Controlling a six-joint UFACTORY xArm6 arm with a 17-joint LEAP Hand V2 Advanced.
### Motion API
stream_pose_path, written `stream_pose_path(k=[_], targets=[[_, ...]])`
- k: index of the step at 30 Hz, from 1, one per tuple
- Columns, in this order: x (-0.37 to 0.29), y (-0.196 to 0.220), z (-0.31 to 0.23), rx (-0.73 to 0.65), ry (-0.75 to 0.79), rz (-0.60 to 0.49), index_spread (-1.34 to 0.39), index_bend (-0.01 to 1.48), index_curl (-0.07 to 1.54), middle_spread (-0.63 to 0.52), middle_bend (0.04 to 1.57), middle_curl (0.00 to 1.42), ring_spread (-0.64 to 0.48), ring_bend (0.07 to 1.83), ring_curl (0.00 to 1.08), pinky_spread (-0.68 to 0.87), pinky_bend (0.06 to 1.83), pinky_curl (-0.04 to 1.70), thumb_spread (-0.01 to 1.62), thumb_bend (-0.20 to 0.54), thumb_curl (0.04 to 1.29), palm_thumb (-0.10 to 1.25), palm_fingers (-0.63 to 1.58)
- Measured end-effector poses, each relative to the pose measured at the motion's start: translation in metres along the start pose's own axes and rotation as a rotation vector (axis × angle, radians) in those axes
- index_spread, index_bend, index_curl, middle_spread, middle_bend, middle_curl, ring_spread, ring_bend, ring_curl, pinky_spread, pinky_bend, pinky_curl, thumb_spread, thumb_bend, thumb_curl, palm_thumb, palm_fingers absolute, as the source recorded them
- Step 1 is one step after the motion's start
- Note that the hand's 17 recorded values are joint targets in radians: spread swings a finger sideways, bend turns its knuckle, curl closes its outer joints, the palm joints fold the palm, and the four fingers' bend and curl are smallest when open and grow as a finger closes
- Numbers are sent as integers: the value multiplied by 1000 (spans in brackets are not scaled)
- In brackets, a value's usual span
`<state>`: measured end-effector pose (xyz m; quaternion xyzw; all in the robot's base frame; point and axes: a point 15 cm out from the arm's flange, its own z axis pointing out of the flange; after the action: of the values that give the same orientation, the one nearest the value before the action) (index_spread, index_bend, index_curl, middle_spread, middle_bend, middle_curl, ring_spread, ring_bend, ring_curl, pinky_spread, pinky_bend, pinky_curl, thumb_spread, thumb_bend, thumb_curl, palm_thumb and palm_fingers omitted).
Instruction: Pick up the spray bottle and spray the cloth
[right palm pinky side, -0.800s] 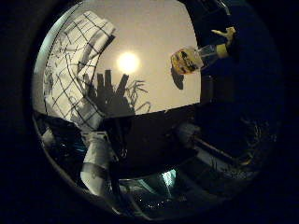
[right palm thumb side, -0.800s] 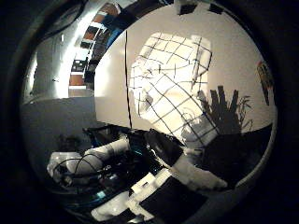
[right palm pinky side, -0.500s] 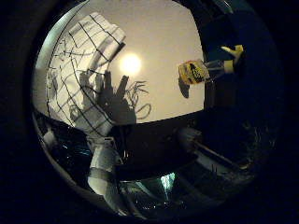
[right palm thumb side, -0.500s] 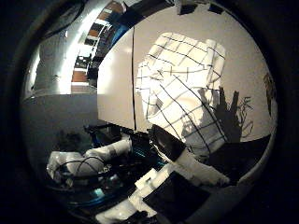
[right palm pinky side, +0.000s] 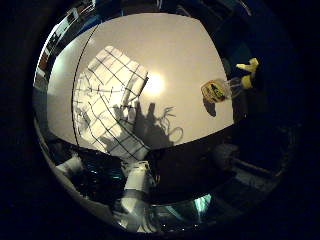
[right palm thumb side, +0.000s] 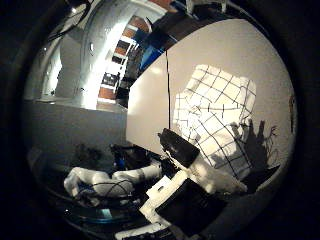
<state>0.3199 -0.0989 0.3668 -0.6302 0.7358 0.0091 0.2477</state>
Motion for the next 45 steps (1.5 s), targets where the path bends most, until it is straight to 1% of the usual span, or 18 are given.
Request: stream_pose_path(k=[3, 7, 11, 15, 20, 25, 31, 36, 40, 45], targets=[[21, -6, -24, 89, -4, 59, -320, 154, 276, -3, 243, 365, 172, 434, 268, 399, 446, 255, 1080, -23, 295, 519, 273], [52, -9, -58, 187, 34, 101, -322, 163, 281, 10, 258, 370, 172, 442, 266, 401, 429, 251, 1077, -23, 299, 524, 257], [79, -3, -76, 234, 74, 126, -322, 163, 288, 12, 258, 369, 182, 412, 256, 401, 415, 251, 1074, -23, 299, 529, 233], [103, 1, -81, 295, 49, 178, -310, 157, 285, 30, 250, 367, 185, 409, 254, 395, 407, 254, 1073, -23, 299, 530, 211], [149, -5, -88, 435, -34, 264, -290, 151, 278, 45, 250, 366, 183, 413, 257, 390, 409, 264, 1069, -22, 310, 562, 198], [201, 14, -84, 490, -68, 356, -266, 144, 268, 64, 241, 366, 193, 428, 264, 390, 427, 278, 1070, -21, 316, 580, 174], [255, 38, -85, 602, -98, 413, -248, 156, 268, 80, 247, 369, 195, 441, 268, 390, 432, 284, 1077, -21, 330, 605, 173], [277, 53, -65, 594, -140, 468, -235, 152, 271, 90, 250, 370, 195, 446, 269, 392, 433, 282, 1077, -20, 334, 623, 173], [294, 67, -53, 599, -156, 487, -215, 144, 264, 100, 264, 373, 197, 456, 272, 393, 446, 285, 1081, -19, 343, 641, 160], [317, 85, -27, 586, -193, 556, -203, 147, 259, 117, 267, 373, 206, 483, 278, 394, 468, 290, 1080, -22, 348, 645, 153]])
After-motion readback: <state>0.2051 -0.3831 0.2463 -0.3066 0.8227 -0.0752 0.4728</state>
